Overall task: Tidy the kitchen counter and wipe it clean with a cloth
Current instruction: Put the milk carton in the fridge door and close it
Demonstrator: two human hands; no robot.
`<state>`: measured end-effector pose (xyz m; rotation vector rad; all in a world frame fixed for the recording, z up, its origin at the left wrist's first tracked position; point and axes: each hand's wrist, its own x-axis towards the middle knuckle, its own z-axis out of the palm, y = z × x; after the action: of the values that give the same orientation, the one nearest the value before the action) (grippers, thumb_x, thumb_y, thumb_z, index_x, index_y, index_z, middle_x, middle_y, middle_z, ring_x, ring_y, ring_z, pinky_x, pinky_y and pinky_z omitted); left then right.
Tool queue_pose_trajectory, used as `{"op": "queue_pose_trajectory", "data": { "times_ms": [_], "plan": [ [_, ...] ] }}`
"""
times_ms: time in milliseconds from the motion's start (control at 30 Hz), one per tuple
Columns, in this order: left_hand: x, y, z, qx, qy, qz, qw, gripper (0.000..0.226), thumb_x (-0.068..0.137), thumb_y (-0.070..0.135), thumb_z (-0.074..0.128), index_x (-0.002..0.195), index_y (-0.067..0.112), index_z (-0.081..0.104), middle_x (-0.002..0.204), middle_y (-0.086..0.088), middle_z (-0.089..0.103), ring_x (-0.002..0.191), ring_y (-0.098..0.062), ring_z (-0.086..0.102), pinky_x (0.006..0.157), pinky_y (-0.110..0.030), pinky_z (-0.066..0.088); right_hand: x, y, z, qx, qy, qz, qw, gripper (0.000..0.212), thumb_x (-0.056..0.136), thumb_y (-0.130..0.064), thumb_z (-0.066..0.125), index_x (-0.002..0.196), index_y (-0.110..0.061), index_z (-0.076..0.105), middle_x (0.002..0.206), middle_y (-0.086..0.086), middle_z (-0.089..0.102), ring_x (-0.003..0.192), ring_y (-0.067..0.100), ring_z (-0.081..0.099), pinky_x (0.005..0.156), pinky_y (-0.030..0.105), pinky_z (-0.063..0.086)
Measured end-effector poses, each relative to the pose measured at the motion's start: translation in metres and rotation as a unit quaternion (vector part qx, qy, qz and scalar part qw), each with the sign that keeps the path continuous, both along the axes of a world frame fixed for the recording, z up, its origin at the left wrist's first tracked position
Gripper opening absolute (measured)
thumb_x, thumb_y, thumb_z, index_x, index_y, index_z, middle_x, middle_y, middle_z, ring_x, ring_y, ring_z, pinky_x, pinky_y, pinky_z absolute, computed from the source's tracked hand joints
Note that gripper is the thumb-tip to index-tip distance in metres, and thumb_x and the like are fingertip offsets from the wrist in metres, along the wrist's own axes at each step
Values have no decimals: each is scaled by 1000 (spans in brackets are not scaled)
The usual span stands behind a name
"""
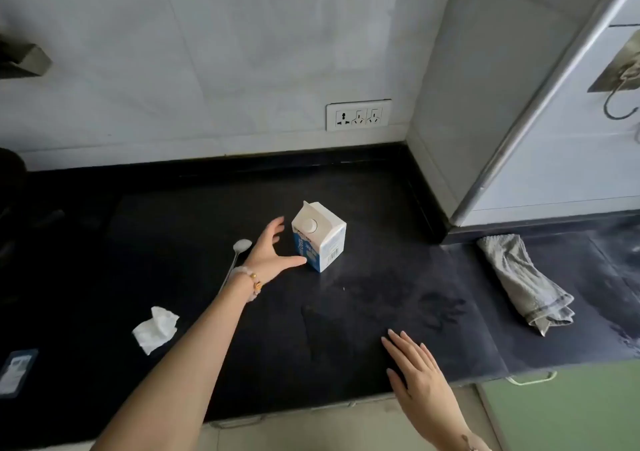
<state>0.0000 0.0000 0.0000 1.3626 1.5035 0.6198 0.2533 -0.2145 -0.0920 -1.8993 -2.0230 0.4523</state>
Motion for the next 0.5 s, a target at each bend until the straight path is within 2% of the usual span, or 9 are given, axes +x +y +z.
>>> {"op": "queue_pose_trajectory", "data": {
  "times_ms": [100,133,200,267,367,400,500],
  "plan": [
    [12,7,-5,20,-7,-24,999,106,61,19,83,142,32,15,150,3,27,136,-13,28,112,-43,28,2,4,3,3,-16,2,1000,47,94,-47,29,136,-31,41,147,-36,10,138,0,23,115,16,2],
    [18,6,-6,20,-22,-17,999,109,59,20,84,142,32,14,150,3,25,136,-13,28,112,-43,28,1,3,4,-5,-16,3,1000,46,94,-47,29,136,-31,41,147,-36,10,138,0,23,115,16,2],
    [30,0,-10,36,-41,12,998,109,59,17,84,142,29,14,147,2,23,133,-12,29,111,-41,32,2,3,2,0,-7,1,1000,47,90,-41,36,137,-33,36,147,-39,4,140,-7,10,115,17,3],
    [39,-4,-10,57,-59,45,996,102,61,14,83,140,24,19,141,2,30,126,-11,34,106,-35,36,1,2,3,-16,-5,-2,1000,49,88,-38,38,137,-34,34,147,-39,7,141,-9,7,115,18,5],
    [47,-5,-10,70,-78,70,992,84,64,11,80,130,21,30,130,2,42,118,-10,42,101,-34,43,0,1,3,-15,-14,2,1000,48,89,-40,37,137,-32,39,143,-28,28,137,3,28,114,20,8],
    [49,-5,-10,70,-77,73,992,80,64,11,80,128,20,32,129,2,44,117,-11,43,99,-33,44,0,1,3,-15,-13,2,1000,47,91,-42,35,137,-33,38,143,-29,29,137,3,27,114,20,9],
    [49,-9,-6,75,-82,88,990,76,66,11,79,126,19,34,126,3,45,113,-7,43,89,-25,45,1,1,2,-18,-7,1,1000,48,90,-42,34,138,-37,30,146,-38,14,140,-10,5,115,20,6]
  ]
}}
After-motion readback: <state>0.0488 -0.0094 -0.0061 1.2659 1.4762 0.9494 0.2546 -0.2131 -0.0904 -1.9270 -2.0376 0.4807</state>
